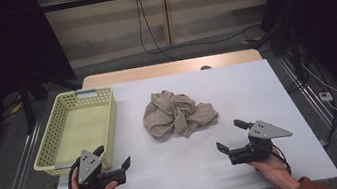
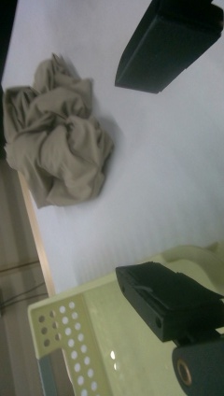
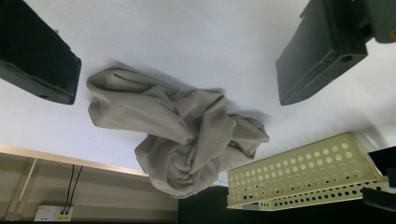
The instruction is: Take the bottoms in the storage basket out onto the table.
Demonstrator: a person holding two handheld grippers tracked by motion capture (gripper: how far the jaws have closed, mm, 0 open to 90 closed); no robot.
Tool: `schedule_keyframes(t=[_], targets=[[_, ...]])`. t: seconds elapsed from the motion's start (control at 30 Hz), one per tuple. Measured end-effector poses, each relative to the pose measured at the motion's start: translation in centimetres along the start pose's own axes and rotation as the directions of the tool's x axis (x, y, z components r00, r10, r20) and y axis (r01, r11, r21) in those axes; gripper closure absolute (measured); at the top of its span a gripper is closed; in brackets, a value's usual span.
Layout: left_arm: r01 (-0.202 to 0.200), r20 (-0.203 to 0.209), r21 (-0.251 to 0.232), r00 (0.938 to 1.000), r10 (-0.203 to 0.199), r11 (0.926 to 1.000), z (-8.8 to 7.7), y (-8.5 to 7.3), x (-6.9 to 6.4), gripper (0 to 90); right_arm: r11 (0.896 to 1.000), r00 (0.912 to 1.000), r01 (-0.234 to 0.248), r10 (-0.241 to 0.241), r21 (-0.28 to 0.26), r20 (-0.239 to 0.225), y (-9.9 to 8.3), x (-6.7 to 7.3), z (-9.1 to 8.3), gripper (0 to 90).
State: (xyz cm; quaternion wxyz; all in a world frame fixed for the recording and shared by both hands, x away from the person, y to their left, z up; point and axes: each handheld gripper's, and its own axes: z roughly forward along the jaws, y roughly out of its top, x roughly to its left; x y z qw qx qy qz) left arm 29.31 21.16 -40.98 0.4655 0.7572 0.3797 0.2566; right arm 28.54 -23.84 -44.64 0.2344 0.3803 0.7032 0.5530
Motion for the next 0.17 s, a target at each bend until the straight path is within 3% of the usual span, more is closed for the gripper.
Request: schedule_keyframes(t=[0.03, 0.17], targets=[[0.019, 0.012, 0.001, 0.9997, -0.019, 0.9998, 0.09, -0.03, 0.05, 8.4, 1.0, 1.0, -0.002, 0.002, 0.001, 0.0, 0.0, -0.01, -0.01, 0.0], [0.027, 0.019, -0.007, 0.9995, -0.027, 0.9996, 0.07, 0.13, 0.31, 8.3, 1.0, 1.0, -0.001, 0.001, 0.002, 0.0, 0.01, -0.02, 0.0, 0.0]])
